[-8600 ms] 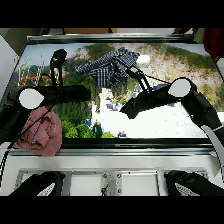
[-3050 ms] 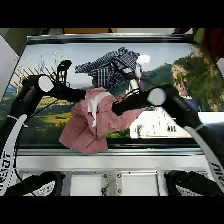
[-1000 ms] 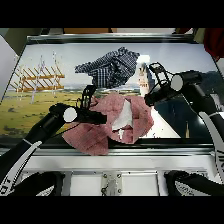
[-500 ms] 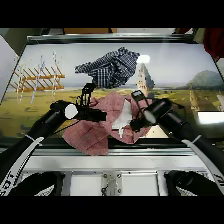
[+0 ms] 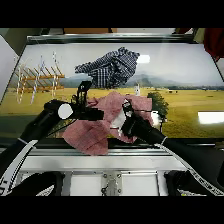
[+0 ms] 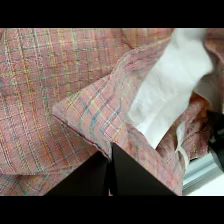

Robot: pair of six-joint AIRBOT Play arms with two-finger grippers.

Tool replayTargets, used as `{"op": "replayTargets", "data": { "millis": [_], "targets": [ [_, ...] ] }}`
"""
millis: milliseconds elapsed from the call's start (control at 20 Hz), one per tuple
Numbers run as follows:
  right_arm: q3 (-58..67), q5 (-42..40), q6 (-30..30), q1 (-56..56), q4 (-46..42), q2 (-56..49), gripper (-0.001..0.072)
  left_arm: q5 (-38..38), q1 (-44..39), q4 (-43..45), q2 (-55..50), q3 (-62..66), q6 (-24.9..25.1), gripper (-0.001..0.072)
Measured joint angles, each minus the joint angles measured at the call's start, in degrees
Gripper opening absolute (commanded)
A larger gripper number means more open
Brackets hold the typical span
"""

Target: Fold the clothes and pants, and hang the long-sleeved shirts on hangers.

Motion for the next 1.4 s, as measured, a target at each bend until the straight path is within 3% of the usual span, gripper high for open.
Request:
{"op": "replayTargets", "data": {
  "millis": [250, 650, 1100, 1400],
  "targets": [
    [0.0, 3.3, 1.5, 0.1, -7.3, 0.7, 0.0581, -4.1, -0.6, 0.2, 8.3, 0.0, 0.1, 0.0012],
    [-0.1, 3.8, -2.1, -6.3, -9.4, 4.8, 0.0581, -11.0, 2.2, 0.2, 17.2, -2.4, 0.1, 0.0012],
    [-1.1, -4.6, -16.6, -11.8, 8.5, 12.2, 0.0589, -7.2, 0.5, -6.4, 19.1, -13.2, 0.5, 0.0012],
    [-3.9, -6.3, -20.0, -6.5, 11.1, 11.8, 0.0588, -5.4, -1.2, -7.1, 16.9, -14.0, 1.0, 0.0012]
  ]
}}
